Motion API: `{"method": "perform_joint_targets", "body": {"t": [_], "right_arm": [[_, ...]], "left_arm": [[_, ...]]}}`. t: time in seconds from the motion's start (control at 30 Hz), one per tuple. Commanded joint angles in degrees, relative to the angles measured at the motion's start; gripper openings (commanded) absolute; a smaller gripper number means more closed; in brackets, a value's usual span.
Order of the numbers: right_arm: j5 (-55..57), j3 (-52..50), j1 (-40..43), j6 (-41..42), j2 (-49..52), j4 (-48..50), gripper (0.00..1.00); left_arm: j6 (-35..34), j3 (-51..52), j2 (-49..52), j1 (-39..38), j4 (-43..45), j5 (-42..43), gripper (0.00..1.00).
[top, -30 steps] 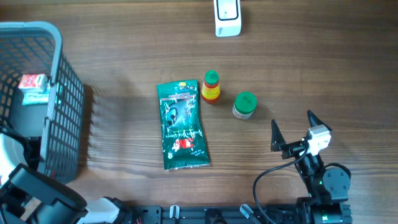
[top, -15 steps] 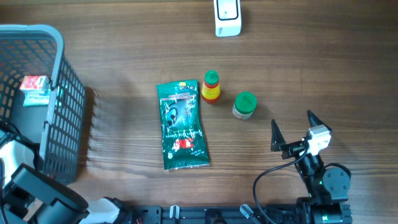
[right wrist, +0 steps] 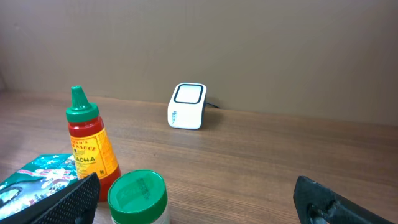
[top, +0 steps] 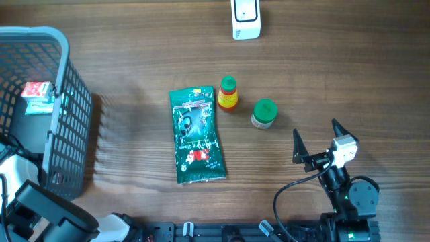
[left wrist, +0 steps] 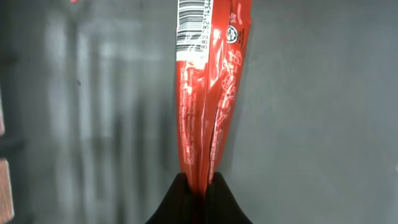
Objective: Scan the item barcode
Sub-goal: 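Reach the left gripper into the basket and grasp the red stick snack, then carry the red stick snack out and drop it beside the glove pack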
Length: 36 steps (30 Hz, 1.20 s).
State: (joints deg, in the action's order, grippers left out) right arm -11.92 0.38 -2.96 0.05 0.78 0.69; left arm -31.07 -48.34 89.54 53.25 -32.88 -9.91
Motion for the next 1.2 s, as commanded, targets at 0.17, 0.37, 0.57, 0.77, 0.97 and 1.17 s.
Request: {"method": "perform_joint_targets", "body": {"t": [0.17, 0.37, 0.57, 0.77, 0.97, 1.17], "right_arm": [[0.35, -0.09, -0.26, -0.50, -0.50, 0.17, 1.00], [0.35, -0.09, -0.26, -0.50, -0.50, 0.17, 1.00], [0.33, -0.09, -0.26, -0.48, -0.50, 0.17, 1.00], [0.33, -0.09, -0.26, -0.50, -0.50, 0.17, 1.00], [0.33, -0.09, -0.26, -0.48, -0.50, 0.17, 1.00], [0.35, -0.09, -0.26, -0.50, -0.50, 0.17, 1.00]], "left_arm": [[1.05, -21.73, -6.88, -0.15, -12.74, 13.79, 0.04], [0.79, -38.71, -15.91, -0.94, -15.30, 37.00, 0.04], [0.94, -39.89, -27.87, -14.99, -11.10, 53.64, 0.04], [10.32, -39.76, -31.30, -42.86, -21.97, 49.57, 0.04], [1.49, -35.21, -30.53, -64.24, -31.06, 32.02, 0.04], [-33.57, -15.54, -29.05, -84.85, -26.77, 13.92, 0.04]]}}
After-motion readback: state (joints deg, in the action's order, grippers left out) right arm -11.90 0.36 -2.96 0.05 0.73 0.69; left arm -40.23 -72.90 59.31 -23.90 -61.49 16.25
